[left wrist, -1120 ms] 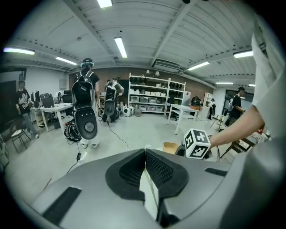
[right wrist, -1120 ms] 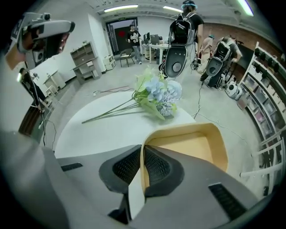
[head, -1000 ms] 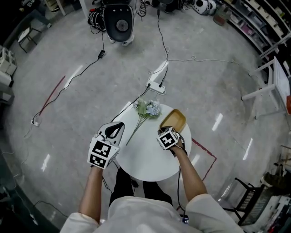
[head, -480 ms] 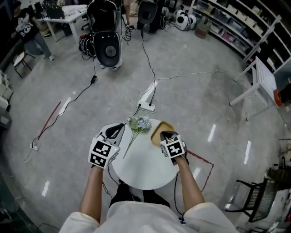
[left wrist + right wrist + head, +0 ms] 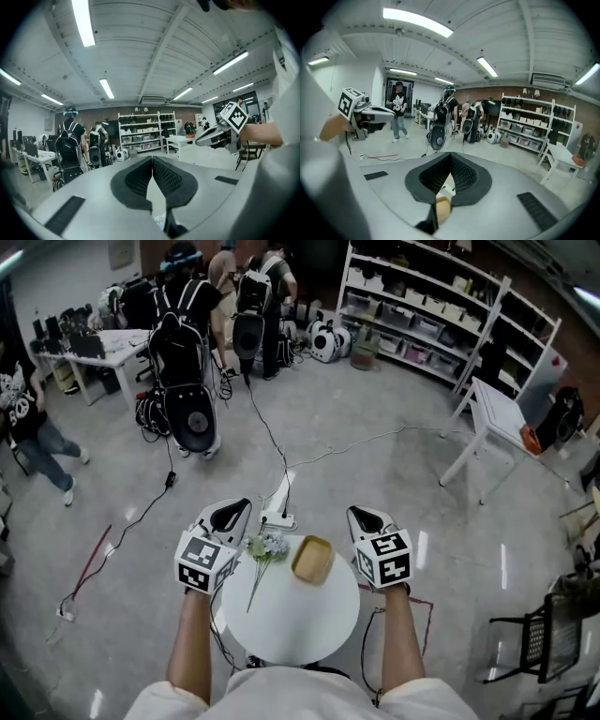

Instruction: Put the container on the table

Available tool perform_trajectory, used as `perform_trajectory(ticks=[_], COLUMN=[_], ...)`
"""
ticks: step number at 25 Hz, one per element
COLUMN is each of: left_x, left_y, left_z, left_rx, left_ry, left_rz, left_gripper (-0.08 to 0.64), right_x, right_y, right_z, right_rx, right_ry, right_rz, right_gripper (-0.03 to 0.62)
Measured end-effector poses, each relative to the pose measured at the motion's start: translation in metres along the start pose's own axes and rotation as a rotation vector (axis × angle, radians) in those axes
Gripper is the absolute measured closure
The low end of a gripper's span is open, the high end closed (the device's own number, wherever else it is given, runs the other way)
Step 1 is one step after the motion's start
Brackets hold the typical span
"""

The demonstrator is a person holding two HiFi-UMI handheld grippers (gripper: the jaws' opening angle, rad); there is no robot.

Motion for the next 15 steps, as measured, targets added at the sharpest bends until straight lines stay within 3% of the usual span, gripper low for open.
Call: perform_trajectory(ticks=[6, 15], left_x=[0.001, 0.014], left_y=[0.045, 0.081], left_z=[-0.013, -0.024], left_rx=[-0.068, -0.130], left_ry=[-0.042, -0.071], left_rz=[-0.092, -0.163], left_gripper=[0.540, 0.540], right_x=[0.052, 0.082], right_y=[0.043, 0.082], right_z=[-0.002, 0.016], right_rx=[0.062, 0.141], right_ry=[-0.036, -0.026], right_rz=[-0.095, -0.188], right_gripper=[0.578, 0.580])
Point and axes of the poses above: the fingertips, and each gripper's own axes: x backward along the fingers, z to its left, y out of its top, the point moved 7 cm from there along x, backward along the fingers, and after that the axes turned 1 degree about x, right-handed, at the moved point
